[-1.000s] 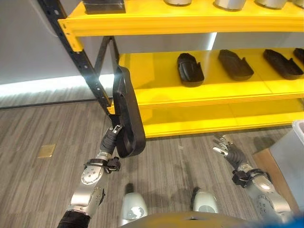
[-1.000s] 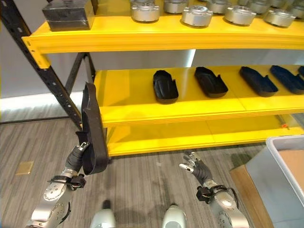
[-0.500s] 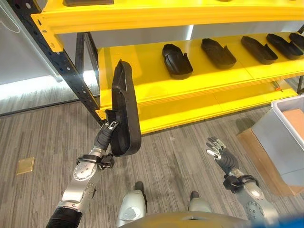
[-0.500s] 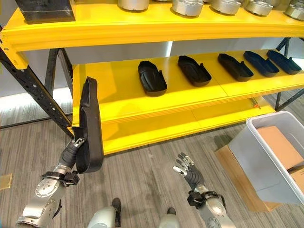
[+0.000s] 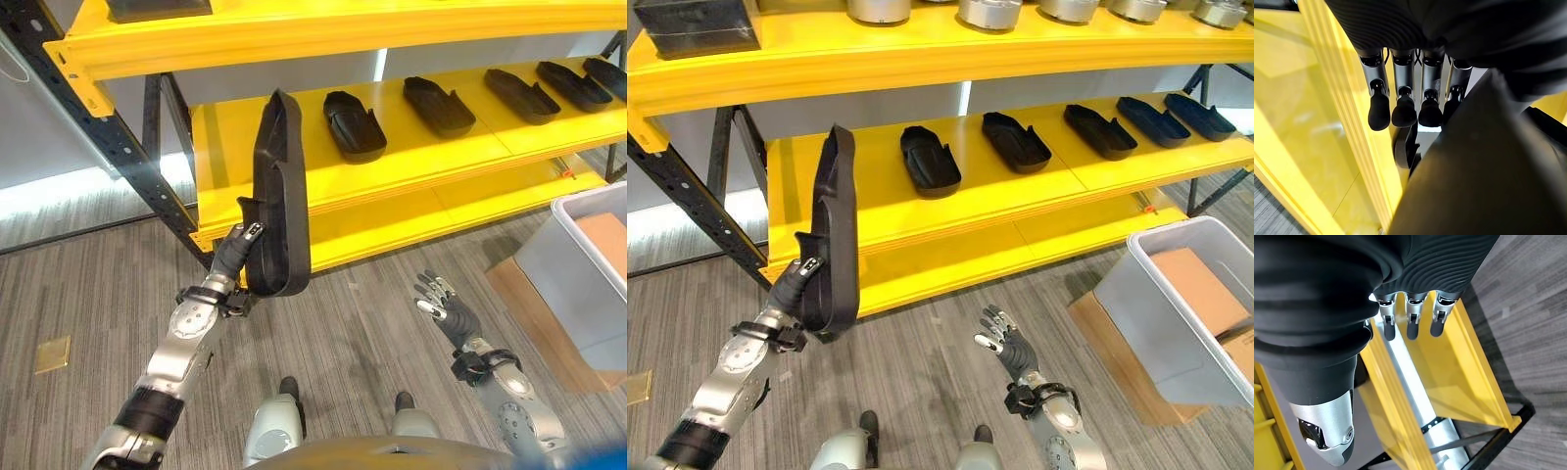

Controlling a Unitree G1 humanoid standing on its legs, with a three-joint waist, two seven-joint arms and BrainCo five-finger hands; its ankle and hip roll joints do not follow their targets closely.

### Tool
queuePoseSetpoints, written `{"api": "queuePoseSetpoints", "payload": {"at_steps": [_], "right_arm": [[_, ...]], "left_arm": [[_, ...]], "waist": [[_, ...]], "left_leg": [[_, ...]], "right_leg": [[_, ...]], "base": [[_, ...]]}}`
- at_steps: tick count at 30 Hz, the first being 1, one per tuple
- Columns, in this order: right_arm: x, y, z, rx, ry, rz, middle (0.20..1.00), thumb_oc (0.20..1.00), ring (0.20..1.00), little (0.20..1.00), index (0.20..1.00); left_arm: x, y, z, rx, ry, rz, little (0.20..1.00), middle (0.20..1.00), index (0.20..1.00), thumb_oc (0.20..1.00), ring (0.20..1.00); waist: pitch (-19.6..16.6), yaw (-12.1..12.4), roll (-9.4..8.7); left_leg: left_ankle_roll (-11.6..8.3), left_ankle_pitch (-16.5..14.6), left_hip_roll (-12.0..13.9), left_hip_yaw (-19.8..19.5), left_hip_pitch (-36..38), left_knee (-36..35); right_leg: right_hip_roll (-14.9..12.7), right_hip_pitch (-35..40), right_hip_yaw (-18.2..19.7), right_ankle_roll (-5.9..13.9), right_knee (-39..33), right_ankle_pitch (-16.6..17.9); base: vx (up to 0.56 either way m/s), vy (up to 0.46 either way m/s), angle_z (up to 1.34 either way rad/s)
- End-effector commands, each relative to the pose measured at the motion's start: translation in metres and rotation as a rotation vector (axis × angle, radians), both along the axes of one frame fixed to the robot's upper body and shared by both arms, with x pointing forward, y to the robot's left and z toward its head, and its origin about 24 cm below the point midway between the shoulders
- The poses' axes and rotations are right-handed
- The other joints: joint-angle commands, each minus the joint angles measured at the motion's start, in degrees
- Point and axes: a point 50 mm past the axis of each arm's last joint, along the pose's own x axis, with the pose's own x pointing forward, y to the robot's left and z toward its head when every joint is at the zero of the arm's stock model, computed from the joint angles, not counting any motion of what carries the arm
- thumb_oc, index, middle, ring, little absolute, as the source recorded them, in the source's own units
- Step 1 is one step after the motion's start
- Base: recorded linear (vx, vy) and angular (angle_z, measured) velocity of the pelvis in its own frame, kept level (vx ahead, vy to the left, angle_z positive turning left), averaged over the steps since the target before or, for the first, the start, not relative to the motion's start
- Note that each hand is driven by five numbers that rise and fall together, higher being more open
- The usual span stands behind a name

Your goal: Move parts from the plastic box to the shelf.

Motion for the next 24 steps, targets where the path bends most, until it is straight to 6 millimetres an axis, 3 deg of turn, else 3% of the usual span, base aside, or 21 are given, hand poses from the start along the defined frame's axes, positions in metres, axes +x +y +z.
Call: {"api": "queuePoseSetpoints", "payload": {"at_steps": [1, 4, 9, 15, 16, 17, 18, 19, 20, 21, 22, 24], "right_arm": [[0.013, -0.006, 0.022, -0.017, -0.106, 0.040, 1.000, 1.000, 1.000, 1.000, 1.000], [0.013, -0.004, 0.023, -0.016, -0.107, 0.054, 1.000, 1.000, 1.000, 1.000, 1.000], [0.014, 0.001, 0.022, -0.026, -0.106, 0.079, 1.000, 1.000, 1.000, 1.000, 1.000], [0.016, 0.011, 0.020, 0.002, -0.095, 0.092, 1.000, 1.000, 1.000, 1.000, 1.000], [0.016, 0.013, 0.019, 0.005, -0.091, 0.090, 1.000, 1.000, 1.000, 1.000, 1.000], [0.016, 0.016, 0.017, 0.018, -0.079, 0.078, 1.000, 1.000, 1.000, 1.000, 1.000], [0.016, 0.016, 0.017, 0.018, -0.079, 0.078, 1.000, 1.000, 1.000, 1.000, 1.000], [0.016, 0.018, 0.017, 0.036, -0.079, 0.074, 1.000, 1.000, 1.000, 1.000, 1.000], [0.016, 0.017, 0.018, 0.034, -0.083, 0.070, 1.000, 1.000, 1.000, 1.000, 1.000], [0.012, 0.015, 0.014, 0.037, -0.068, 0.052, 1.000, 1.000, 1.000, 1.000, 1.000], [0.014, 0.013, 0.015, 0.029, -0.075, 0.051, 1.000, 1.000, 1.000, 1.000, 1.000], [0.016, 0.011, 0.018, 0.014, -0.087, 0.055, 1.000, 1.000, 1.000, 1.000, 1.000]], "left_arm": [[0.019, 0.000, 0.037, 0.081, -0.186, 0.015, 0.200, 0.200, 0.200, 0.200, 0.200], [0.035, 0.002, 0.038, 0.070, -0.167, 0.054, 0.200, 0.200, 0.200, 0.200, 0.200], [0.061, 0.017, 0.065, 0.052, -0.225, 0.171, 0.200, 0.200, 0.200, 0.200, 0.200], [0.059, 0.041, 0.070, 0.007, -0.228, 0.286, 0.200, 0.200, 0.200, 0.200, 0.200], [0.059, 0.043, 0.072, 0.006, -0.234, 0.296, 0.200, 0.200, 0.200, 0.200, 0.200], [0.059, 0.042, 0.071, -0.009, -0.231, 0.301, 0.200, 0.200, 0.200, 0.200, 0.200], [0.059, 0.042, 0.071, -0.009, -0.231, 0.301, 0.200, 0.200, 0.200, 0.200, 0.200], [0.060, 0.037, 0.070, -0.019, -0.230, 0.291, 0.200, 0.200, 0.200, 0.200, 0.200], [0.060, 0.035, 0.070, -0.025, -0.231, 0.284, 0.200, 0.200, 0.200, 0.200, 0.200], [0.059, 0.033, 0.069, -0.029, -0.236, 0.278, 0.200, 0.200, 0.200, 0.200, 0.200], [0.062, 0.030, 0.070, -0.042, -0.239, 0.271, 0.200, 0.200, 0.200, 0.200, 0.200], [0.065, 0.028, 0.075, -0.049, -0.254, 0.274, 0.200, 0.200, 0.200, 0.200, 0.200]], "waist": [[0.0, -0.5, 0.63], [0.2, -1.3, 0.63], [0.6, -2.1, 0.17], [0.3, -1.1, -0.27], [0.2, -0.9, -0.34], [0.0, -0.5, 0.16], [-0.2, -0.5, 0.12], [0.5, -1.0, 1.76], [1.4, -1.7, 3.06], [1.7, -3.1, 4.30], [3.2, -4.6, 3.73], [4.2, -5.0, 2.79]], "left_leg": [[-2.33, 2.3, 4.0, -1.8, -1.0, -0.9], [-2.51, 2.6, 4.4, -1.3, -1.0, -1.0], [-2.53, 2.1, 5.0, -0.7, -1.5, -0.2], [-1.29, -1.0, 4.0, -0.5, -2.6, 3.7], [-0.93, -1.6, 3.4, -0.6, -2.5, 4.1], [0.91, -3.1, 1.9, -0.9, -1.2, 3.7], [0.92, -2.9, 1.9, -0.8, -1.4, 3.6], [2.70, -3.2, 0.4, -1.2, 0.9, 1.9], [3.37, -3.1, -0.3, -1.3, 2.9, 0.3], [3.62, -4.2, -2.4, -0.6, 7.2, -3.2], [3.11, -5.3, -4.0, -1.3, 8.9, -2.8], [2.31, -6.9, -4.8, -1.0, 9.8, -1.7]], "right_leg": [[-1.5, 4.7, 0.0, 1.60, 1.0, 3.7], [-1.4, 4.1, 0.5, 1.66, 1.0, 4.1], [-0.9, 3.3, 1.2, 2.18, 0.9, 5.4], [-2.5, 4.2, 1.2, 3.35, 0.3, 8.2], [-3.0, 4.3, 1.1, 3.46, 0.7, 9.2], [-3.7, 2.6, 2.3, 2.90, 5.6, 14.1], [-3.7, 2.4, 2.4, 2.91, 5.7, 14.1], [-3.0, -1.5, 5.5, 1.26, 14.1, 19.7], [-1.7, -3.9, 6.7, 0.72, 18.0, 20.5], [-1.7, -8.1, 5.5, 0.60, 14.5, 17.3], [-0.3, -8.7, 6.0, 0.74, 6.8, 14.1], [-2.2, -10.6, 3.8, 1.67, -0.9, 14.0]], "base": [[0.02, 0.002, -0.19], [0.02, -0.004, -0.10], [0.04, 0.011, -0.17], [0.06, 0.085, -0.02], [0.11, 0.238, 0.05], [0.08, 0.166, 0.03], [0.11, 0.310, -0.04], [0.09, 0.328, 0.04], [0.26, 0.518, 0.26], [0.32, 0.355, 0.46], [0.37, 0.219, 0.13], [0.21, -0.024, 0.19]]}}
